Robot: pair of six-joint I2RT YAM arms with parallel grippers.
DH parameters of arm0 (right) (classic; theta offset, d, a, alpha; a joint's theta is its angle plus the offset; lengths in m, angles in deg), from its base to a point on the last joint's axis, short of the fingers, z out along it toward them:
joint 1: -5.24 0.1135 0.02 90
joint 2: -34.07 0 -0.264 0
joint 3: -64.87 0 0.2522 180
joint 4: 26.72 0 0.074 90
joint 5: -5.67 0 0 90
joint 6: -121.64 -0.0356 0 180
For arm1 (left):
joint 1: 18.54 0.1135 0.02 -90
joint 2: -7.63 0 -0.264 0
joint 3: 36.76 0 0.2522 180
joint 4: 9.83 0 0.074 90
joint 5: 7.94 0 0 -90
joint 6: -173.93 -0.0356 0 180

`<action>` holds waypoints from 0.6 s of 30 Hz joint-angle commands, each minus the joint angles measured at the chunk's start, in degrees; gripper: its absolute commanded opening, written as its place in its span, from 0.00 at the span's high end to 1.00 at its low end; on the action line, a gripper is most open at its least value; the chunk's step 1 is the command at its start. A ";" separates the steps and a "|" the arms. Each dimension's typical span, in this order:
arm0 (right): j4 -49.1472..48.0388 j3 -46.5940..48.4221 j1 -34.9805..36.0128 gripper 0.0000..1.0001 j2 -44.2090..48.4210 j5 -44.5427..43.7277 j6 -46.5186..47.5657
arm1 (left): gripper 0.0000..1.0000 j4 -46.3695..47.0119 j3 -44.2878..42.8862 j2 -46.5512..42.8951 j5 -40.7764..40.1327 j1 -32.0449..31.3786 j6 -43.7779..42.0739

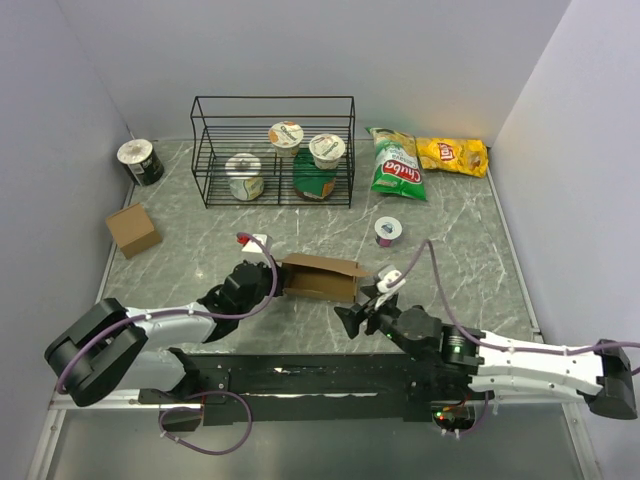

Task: Fold the paper box

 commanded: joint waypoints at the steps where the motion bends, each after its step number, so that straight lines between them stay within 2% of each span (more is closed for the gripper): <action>1: 5.36 6.18 0.18 0.08 3.41 0.37 2.53 | 0.99 -8.29 -0.41 2.15 -0.37 -1.39 -1.42; 5: 14.23 19.59 -2.71 0.16 -6.23 -2.81 -0.88 | 0.99 -8.20 -0.76 3.38 -0.90 -2.27 -2.13; 8: 14.77 25.94 -6.83 0.17 -12.22 0.16 -4.57 | 0.99 -8.81 -1.73 4.87 -2.22 -3.32 -3.01; 10: 12.94 27.11 -10.95 0.19 -14.43 4.72 -6.68 | 0.99 -8.64 -2.08 5.58 -2.48 -3.85 -3.62; 13: 6.96 26.32 -14.04 0.21 -19.17 6.50 -10.03 | 0.99 -8.38 -2.52 6.55 -2.48 -4.20 -4.06; 18: 2.92 24.22 -14.23 0.22 -27.26 4.75 -13.28 | 0.99 -9.17 -3.05 6.37 -2.75 -4.47 -4.33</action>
